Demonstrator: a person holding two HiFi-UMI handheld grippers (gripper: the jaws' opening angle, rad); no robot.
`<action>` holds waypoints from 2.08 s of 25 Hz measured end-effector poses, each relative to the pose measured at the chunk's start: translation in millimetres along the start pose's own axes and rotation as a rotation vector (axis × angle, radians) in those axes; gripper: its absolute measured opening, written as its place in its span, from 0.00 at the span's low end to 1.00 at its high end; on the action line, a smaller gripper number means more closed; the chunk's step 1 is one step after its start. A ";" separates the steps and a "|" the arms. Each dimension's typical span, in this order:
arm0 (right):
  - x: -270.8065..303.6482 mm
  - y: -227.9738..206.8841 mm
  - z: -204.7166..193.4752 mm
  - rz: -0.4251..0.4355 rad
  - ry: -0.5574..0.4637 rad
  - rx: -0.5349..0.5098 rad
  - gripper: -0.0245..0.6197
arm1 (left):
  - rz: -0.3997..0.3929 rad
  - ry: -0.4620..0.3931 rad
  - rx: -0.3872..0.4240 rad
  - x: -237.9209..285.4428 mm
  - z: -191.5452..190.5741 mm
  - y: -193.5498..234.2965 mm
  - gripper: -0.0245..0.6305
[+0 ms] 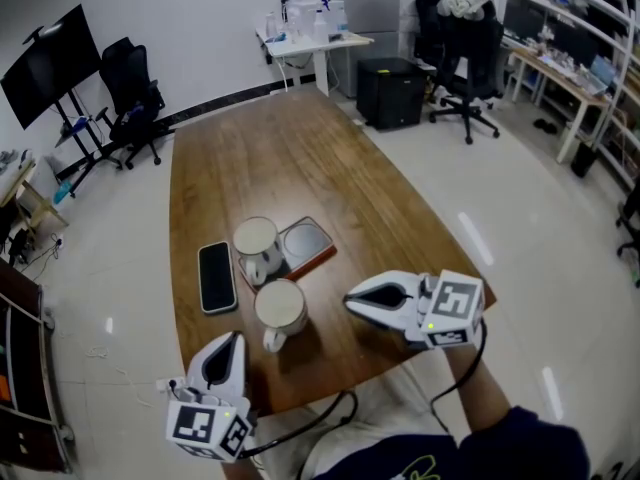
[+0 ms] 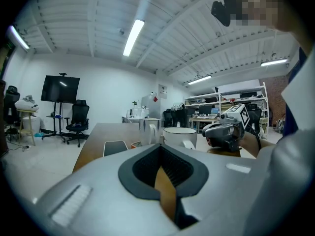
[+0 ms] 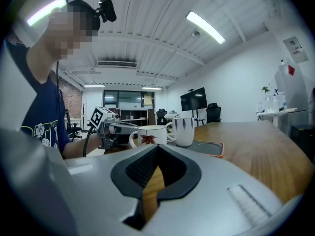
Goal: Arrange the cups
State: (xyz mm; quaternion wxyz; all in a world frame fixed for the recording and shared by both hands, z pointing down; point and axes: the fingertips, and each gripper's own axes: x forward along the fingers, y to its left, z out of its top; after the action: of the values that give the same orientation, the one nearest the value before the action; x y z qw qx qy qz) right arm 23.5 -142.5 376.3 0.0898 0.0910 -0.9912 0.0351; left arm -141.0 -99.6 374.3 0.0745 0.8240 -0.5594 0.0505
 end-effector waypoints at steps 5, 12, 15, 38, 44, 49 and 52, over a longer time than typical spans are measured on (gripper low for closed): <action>-0.7 2.5 0.8 0.001 0.001 0.000 0.04 | -0.002 0.001 0.001 0.2 1.0 0.0 0.04; -0.8 2.5 3.5 0.002 0.004 0.002 0.04 | -0.003 0.003 0.004 0.6 3.0 0.5 0.04; -0.5 3.0 2.1 0.000 0.003 0.004 0.04 | -0.006 0.005 0.000 0.7 2.3 -0.5 0.04; 6.4 4.6 3.7 0.022 0.000 -0.002 0.04 | -0.128 0.009 0.021 2.1 2.2 -18.5 0.04; 33.7 12.8 -4.4 0.078 0.084 0.019 0.53 | -0.128 0.008 0.023 1.9 4.2 -19.4 0.04; 65.1 17.5 -6.4 0.106 0.136 0.024 0.63 | -0.127 0.008 0.023 2.5 4.6 -19.2 0.04; 78.8 16.5 -1.1 0.086 0.162 0.030 0.65 | -0.128 0.011 0.024 2.8 5.5 -20.1 0.04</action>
State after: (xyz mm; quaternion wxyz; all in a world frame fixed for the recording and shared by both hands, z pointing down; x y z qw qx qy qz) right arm -55.6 -139.9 391.0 0.1665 0.0467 -0.9831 0.0609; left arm -121.3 -95.9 368.1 0.0705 0.8585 -0.5047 0.0569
